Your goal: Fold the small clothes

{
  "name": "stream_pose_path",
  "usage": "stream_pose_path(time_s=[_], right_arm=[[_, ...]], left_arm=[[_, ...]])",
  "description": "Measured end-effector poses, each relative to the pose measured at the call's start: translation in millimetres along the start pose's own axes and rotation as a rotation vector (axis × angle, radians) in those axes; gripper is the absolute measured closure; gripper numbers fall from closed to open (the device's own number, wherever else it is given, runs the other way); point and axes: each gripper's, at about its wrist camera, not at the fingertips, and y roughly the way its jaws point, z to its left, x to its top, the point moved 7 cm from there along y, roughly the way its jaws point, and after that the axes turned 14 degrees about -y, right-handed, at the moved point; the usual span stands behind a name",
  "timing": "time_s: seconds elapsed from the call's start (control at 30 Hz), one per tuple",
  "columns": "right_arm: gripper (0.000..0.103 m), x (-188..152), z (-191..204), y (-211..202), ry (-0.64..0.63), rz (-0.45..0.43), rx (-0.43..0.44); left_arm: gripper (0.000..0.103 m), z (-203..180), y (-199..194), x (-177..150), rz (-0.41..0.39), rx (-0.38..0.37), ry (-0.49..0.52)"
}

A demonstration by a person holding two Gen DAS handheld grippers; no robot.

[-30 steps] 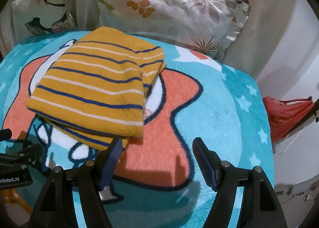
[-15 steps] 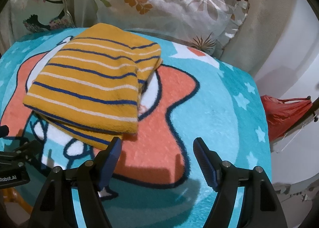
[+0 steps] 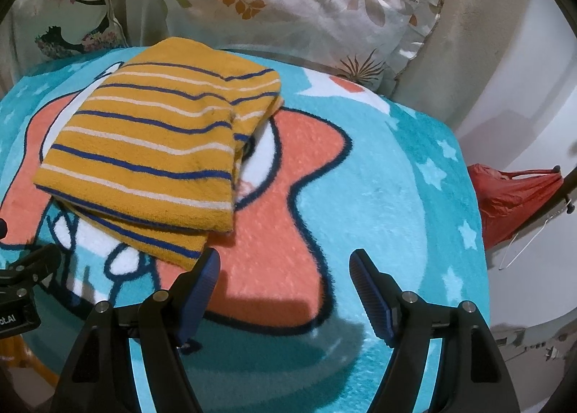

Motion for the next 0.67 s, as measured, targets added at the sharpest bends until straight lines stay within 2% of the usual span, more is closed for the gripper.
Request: stream_pose_path(time_s=[0.67], right_arm=[[0.024, -2.7, -8.0, -4.3, 0.009, -0.007, 0.000]], left_arm=[[0.000, -7.0, -13.0, 2.5, -0.045, 0.008, 0.037]])
